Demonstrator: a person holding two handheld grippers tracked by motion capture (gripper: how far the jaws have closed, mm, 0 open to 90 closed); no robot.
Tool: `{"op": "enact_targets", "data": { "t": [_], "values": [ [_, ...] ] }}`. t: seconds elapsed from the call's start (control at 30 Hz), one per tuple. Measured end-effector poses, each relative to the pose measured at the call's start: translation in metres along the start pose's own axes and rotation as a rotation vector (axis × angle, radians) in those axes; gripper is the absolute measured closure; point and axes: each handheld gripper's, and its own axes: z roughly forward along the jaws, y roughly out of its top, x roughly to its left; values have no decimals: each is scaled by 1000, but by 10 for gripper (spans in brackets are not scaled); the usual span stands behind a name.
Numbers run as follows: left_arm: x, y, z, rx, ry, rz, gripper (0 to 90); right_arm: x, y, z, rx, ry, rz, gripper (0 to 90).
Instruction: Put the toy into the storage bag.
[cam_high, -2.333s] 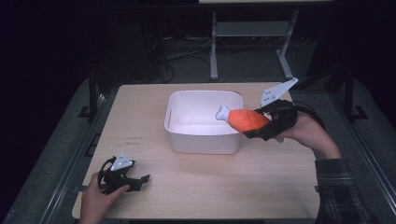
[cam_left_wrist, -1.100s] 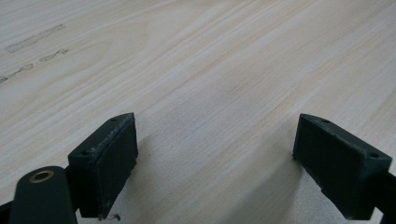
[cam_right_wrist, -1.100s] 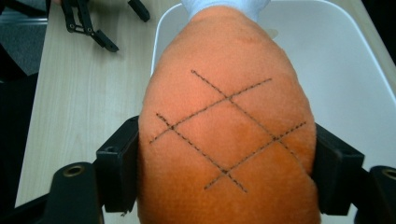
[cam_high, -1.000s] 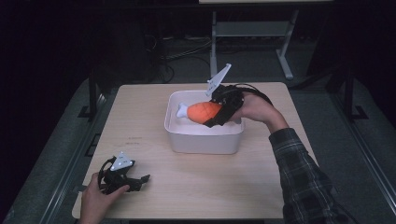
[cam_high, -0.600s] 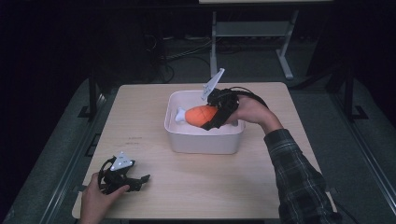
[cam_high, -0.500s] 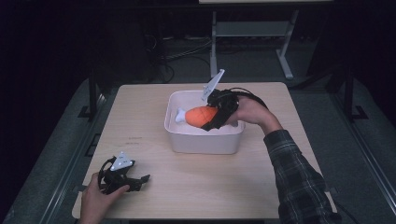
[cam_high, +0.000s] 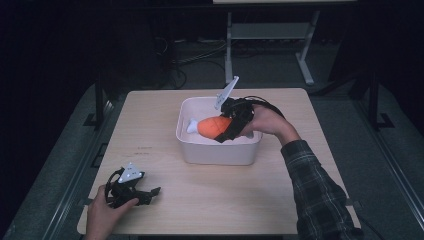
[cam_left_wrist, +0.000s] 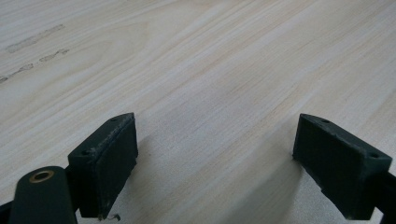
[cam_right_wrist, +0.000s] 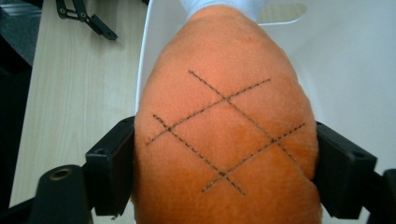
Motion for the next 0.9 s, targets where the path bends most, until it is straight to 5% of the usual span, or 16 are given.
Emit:
{"op": "enact_targets", "data": {
  "t": [0.4,0.9],
  "values": [
    [0,0,0,-2,0,-1,132,0,1,-1,-13,18,27,136],
    [0,0,0,-2,0,-2,132,7,-18,-36,-82,-62,100,127]
  ]
}}
